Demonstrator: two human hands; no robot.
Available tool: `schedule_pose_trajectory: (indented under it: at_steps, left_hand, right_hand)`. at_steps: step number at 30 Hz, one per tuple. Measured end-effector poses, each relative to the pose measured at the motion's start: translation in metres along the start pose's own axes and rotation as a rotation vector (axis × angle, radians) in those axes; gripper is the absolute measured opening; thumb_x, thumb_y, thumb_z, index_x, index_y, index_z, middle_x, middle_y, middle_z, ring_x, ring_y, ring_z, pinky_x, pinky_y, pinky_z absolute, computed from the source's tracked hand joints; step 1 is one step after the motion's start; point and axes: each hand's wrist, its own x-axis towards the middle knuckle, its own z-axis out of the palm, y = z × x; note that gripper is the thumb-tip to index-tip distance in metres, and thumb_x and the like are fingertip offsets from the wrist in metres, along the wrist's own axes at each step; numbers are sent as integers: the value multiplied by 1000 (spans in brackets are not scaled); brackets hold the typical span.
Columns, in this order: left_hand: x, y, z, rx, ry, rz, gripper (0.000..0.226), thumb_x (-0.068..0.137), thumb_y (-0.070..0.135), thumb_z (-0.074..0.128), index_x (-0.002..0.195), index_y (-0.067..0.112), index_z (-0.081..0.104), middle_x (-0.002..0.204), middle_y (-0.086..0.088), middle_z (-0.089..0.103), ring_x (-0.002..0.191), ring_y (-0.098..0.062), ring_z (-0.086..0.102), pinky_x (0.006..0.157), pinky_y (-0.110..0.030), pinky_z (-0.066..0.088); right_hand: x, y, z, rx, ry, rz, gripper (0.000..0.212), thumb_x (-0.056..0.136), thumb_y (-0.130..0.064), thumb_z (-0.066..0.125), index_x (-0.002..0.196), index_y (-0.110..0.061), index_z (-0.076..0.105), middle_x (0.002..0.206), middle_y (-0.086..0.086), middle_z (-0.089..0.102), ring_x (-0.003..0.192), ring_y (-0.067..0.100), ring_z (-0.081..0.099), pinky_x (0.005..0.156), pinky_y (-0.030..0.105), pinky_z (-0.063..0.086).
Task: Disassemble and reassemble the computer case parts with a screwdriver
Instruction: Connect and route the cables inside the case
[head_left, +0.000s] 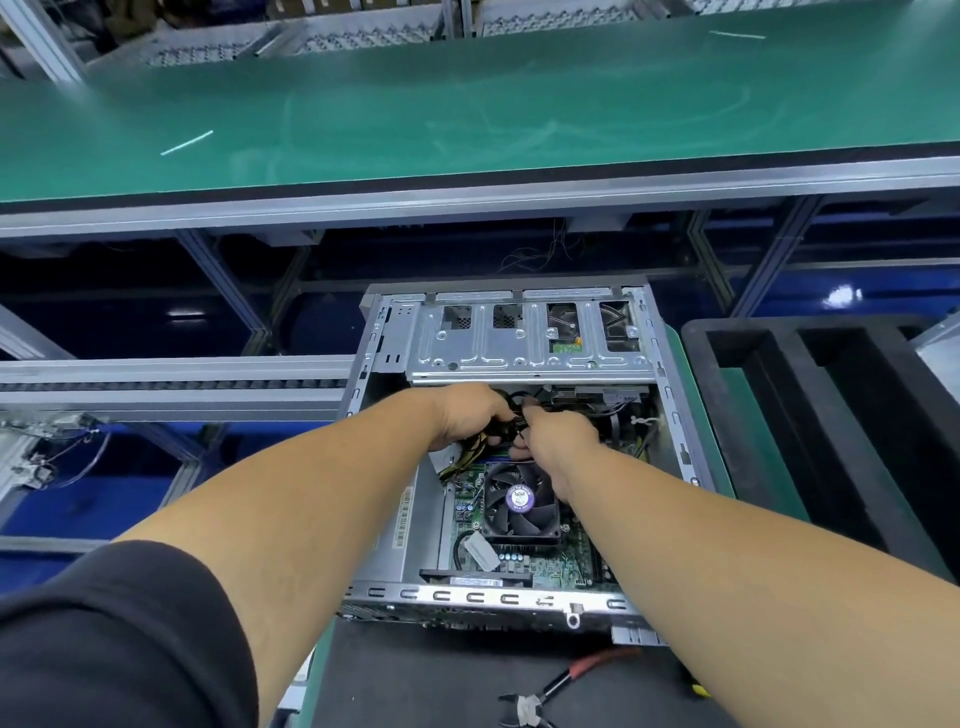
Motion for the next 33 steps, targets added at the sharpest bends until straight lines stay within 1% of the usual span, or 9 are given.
schedule_pose_trajectory:
  at_steps: [5,12,14,18,21,25,28,30,33]
  left_hand:
    - [3,1,0,43,12,-27,4,95,4,59,91,3,61,89,-15,55,84,-24,48,75,-36,37]
    - [5,5,0,297,-50,-9,21,95,14,63,76,14,54,84,-7,52,78,-24,46,67,-32,37]
    - [5,6,-1,374,-53,-5,23,95,19,65,74,20,54,77,0,53,69,-18,49,61,-29,39]
    - [5,5,-1,322,-52,26,22,91,14,63,71,13,53,72,-4,50,68,-20,42,60,-31,34]
    - [6,5,1,399,-19,50,23,94,20,53,71,14,53,72,-2,53,66,-18,45,58,-30,35]
    - [9,1,-3,490,-13,94,24,101,30,51,78,23,54,80,2,57,77,-18,53,59,-27,37]
    - [10,0,-5,510,-27,112,30,105,38,48,81,23,58,81,5,57,73,-10,51,60,-24,36]
    - [11,2,-3,561,-40,108,30,108,36,42,93,17,60,86,4,56,80,-14,52,63,-26,35]
    - [12,4,-1,606,-44,75,36,110,32,36,116,7,62,105,-8,61,93,-22,52,72,-25,34]
  right_hand:
    - [2,1,0,-13,-40,-4,41,106,-43,50,96,-6,62,77,4,66,57,19,69,48,21,42]
    - [6,-7,5,-60,-75,25,57,90,-54,69,108,-1,69,80,11,73,60,26,74,61,29,53]
    - [7,-9,7,-33,-73,40,50,92,-47,68,109,0,68,76,14,75,58,27,74,56,28,53]
    - [3,-14,8,6,-67,48,30,97,-23,57,109,3,67,69,16,73,48,26,70,39,23,48]
    - [2,-15,8,6,-77,32,28,99,-18,52,115,2,64,70,12,68,46,21,66,44,29,56]
    - [6,-11,8,38,-71,18,27,101,-16,51,113,4,65,69,11,62,42,16,61,45,31,58]
    - [6,-9,8,54,-46,5,23,101,-16,52,100,3,65,61,9,60,43,17,61,45,31,58]
    - [6,-7,7,74,-59,-3,23,103,-17,53,91,-1,64,57,7,59,45,18,61,47,32,59]
    - [7,-3,6,99,-118,-20,27,105,-26,56,91,-4,64,66,7,60,56,20,65,58,34,61]
